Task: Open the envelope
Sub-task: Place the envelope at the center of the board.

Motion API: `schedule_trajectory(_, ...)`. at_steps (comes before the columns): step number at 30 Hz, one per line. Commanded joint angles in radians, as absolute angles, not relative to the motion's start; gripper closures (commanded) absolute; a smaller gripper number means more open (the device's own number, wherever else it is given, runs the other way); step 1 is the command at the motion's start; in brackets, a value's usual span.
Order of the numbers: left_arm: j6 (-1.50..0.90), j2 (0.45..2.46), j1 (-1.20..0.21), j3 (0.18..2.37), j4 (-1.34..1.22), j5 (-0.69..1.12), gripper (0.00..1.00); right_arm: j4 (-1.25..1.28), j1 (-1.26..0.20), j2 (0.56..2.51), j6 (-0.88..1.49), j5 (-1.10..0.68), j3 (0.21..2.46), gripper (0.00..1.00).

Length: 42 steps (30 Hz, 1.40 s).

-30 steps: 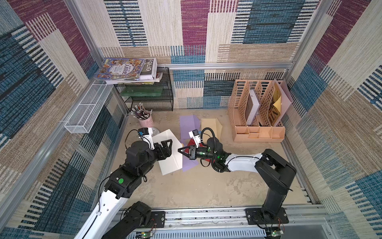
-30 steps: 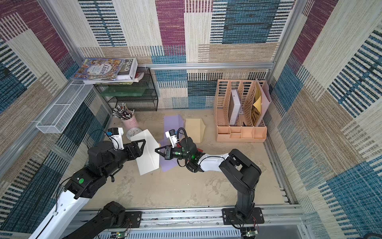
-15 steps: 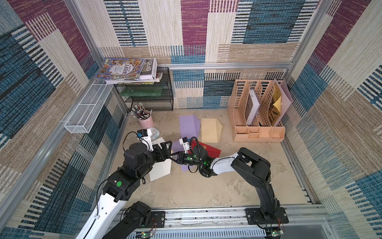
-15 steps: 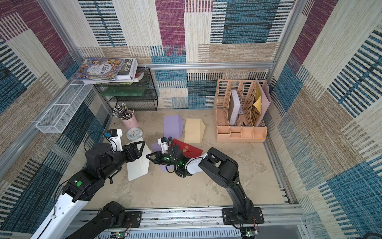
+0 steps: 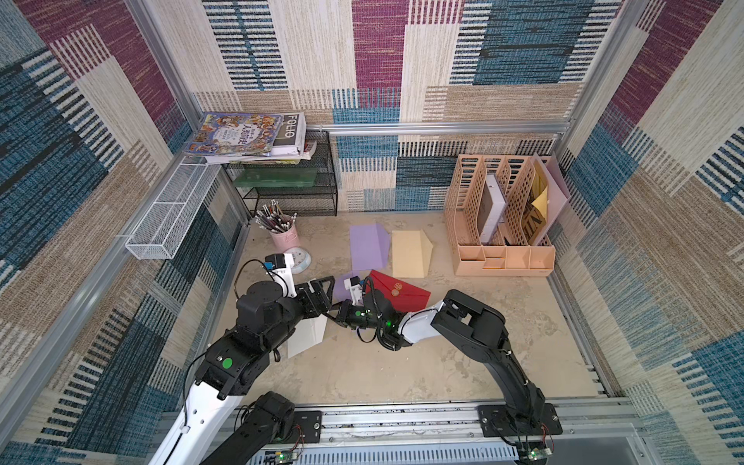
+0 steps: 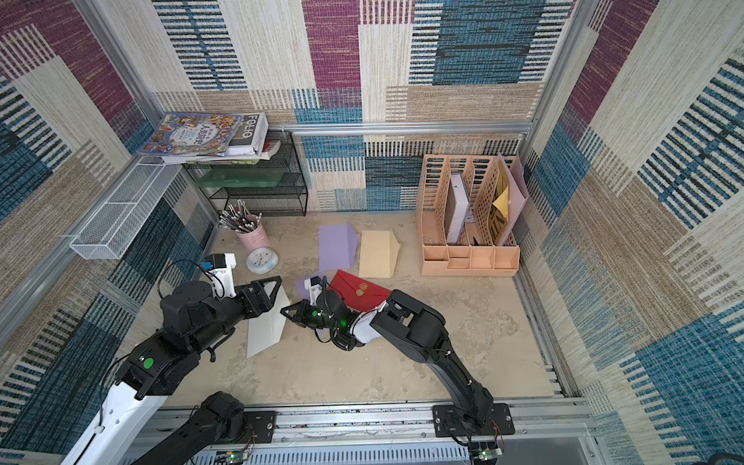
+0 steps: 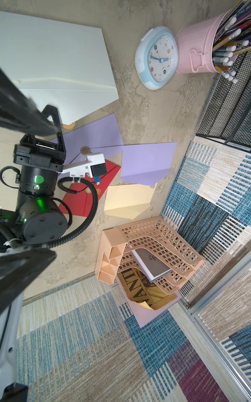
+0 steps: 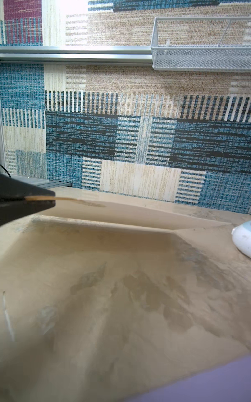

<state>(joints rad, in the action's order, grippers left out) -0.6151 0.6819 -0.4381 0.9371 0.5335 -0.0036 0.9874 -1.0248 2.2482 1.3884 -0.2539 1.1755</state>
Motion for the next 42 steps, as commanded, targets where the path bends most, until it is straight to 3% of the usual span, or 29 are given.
schedule_trajectory(1,-0.616,0.676,-0.437,0.945,0.536,0.005,0.17,0.926,-1.027,2.263,1.413,-0.234,1.218,1.00)
schedule_trajectory(12,-0.624,0.653,-0.437,0.931,0.546,-0.003,0.17,0.860,-1.035,2.311,1.452,-0.223,1.272,0.92)
schedule_trajectory(19,-0.630,0.652,-0.437,0.922,0.539,0.002,0.17,0.781,-1.067,2.292,1.431,-0.200,1.285,0.65)
schedule_trajectory(23,-0.630,0.649,-0.437,0.922,0.541,0.001,0.17,0.748,-1.071,2.280,1.425,-0.190,1.285,0.54)
schedule_trajectory(33,-0.638,0.614,-0.435,0.899,0.538,0.000,0.17,0.608,-1.070,2.212,1.378,-0.137,1.290,0.44)
schedule_trajectory(42,-0.640,0.598,-0.437,0.896,0.545,0.003,0.16,0.405,-1.085,2.211,1.333,-0.089,1.359,0.42)
